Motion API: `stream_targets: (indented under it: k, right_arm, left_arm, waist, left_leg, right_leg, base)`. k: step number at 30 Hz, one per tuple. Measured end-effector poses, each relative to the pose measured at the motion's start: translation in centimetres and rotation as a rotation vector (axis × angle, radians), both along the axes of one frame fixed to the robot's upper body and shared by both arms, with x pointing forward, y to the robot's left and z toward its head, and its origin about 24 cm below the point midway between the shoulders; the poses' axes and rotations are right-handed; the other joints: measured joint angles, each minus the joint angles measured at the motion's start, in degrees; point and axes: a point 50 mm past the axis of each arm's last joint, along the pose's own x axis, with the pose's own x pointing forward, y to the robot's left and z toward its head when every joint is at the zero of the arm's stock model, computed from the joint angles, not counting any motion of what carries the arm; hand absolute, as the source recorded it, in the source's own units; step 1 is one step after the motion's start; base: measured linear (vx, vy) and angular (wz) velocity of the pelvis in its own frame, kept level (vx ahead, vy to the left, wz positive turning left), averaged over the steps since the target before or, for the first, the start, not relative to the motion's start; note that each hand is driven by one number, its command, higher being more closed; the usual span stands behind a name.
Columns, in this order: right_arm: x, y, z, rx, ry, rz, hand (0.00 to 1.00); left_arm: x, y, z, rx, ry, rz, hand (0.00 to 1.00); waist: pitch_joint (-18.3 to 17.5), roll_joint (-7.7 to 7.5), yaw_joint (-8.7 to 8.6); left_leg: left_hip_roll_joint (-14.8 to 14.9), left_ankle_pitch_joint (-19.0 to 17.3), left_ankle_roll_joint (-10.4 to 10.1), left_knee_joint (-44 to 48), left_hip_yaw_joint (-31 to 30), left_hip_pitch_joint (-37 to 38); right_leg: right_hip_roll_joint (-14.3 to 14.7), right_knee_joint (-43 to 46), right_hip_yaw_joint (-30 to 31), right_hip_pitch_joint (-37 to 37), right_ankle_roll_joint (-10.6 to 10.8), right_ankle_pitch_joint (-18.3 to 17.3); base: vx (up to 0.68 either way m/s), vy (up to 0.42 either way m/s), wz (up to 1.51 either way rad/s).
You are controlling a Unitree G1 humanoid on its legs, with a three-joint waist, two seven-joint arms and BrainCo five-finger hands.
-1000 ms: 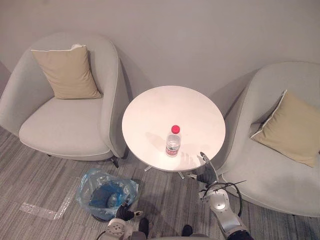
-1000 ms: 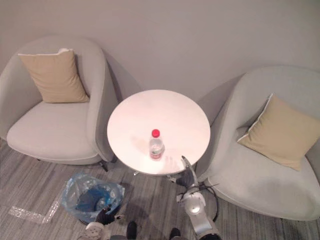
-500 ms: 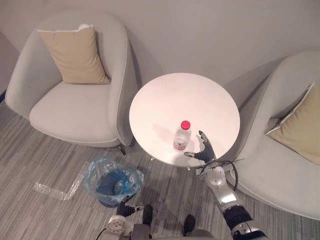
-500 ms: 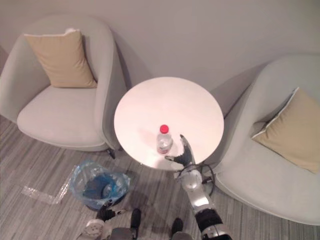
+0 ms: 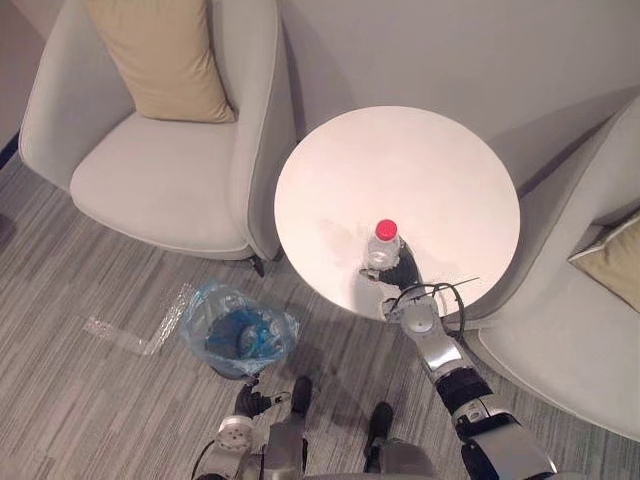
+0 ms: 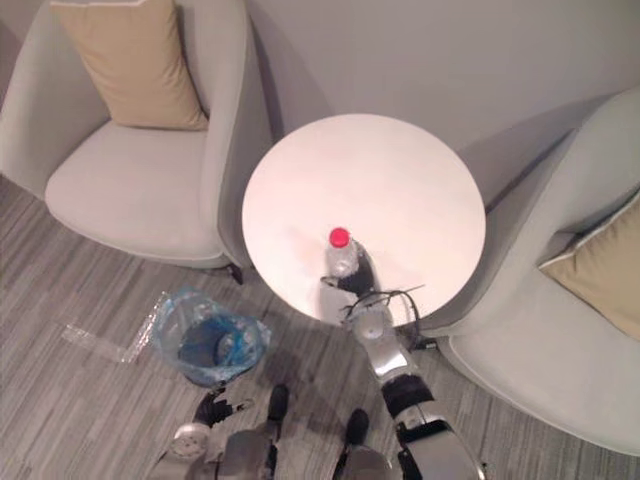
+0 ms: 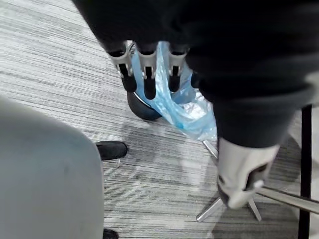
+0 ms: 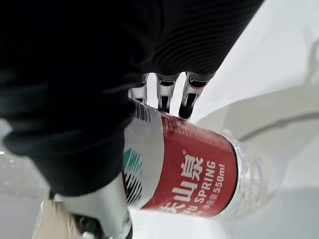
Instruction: Gather rubbish on tea table into small bin, then transfer packed bag to large trash can.
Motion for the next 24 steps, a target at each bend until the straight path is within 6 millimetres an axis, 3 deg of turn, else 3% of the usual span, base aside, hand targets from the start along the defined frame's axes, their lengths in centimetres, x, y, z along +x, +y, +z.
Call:
stream_targets:
  k: [8, 17, 22, 24]
  right_arm:
    - [-0.2, -0.1, 0.4, 0.016, -0.014, 0.002, 1.0]
    - [-5.1, -0.7, -0.4, 0.08, -0.042, 0.042, 1.0]
    - [-7.2, -0.9, -0.8, 0.089, -0.038, 0.062, 1.0]
    - [-8.6, -1.3, -1.4, 0.093, -0.017, 0.057, 1.0]
  left_arm:
    - [0.1, 0.0, 0.1, 0.0, -0.003, -0.002, 0.0]
    - [-0.1, 0.0, -0.1, 0.018, 0.02, -0.02, 0.0]
    - [-0.7, 0.2, -0.5, 0.034, 0.057, -0.035, 0.0]
    - [-1.1, 0.3, -0.8, 0.041, 0.083, -0.05, 0.0]
  waist:
    - [0.2, -0.03, 0.2]
    - [-0.2, -0.72, -0.88]
    - [-1.4, -1.31, -2.81]
    - [-3.4, -1.67, -3.27]
  left_leg:
    - [-0.2, 0.1, 0.1, 0.0, -0.1, 0.0]
    - [-0.2, 0.0, 0.3, -0.1, 1.7, 1.8]
    - [-0.2, -0.1, 0.3, -0.1, 3.8, 3.2]
    - [-0.2, -0.1, 0.3, -0.1, 5.0, 3.3]
  right_leg:
    - [-0.4, 0.8, 0.5, 0.0, 0.1, -0.1]
    - [-0.8, 1.1, 3.9, 0.7, 1.2, -0.8]
    - [-1.0, 1.1, 6.5, 1.0, 1.4, -0.9]
    - [-0.9, 1.0, 7.9, 0.5, 1.5, -0.9]
  base:
    - [0.0, 0.005, 0.05]
    - [-0.02, -0.01, -0.1]
    - [-0.07, 0.001, -0.25]
    - [-0.06, 0.002, -0.3]
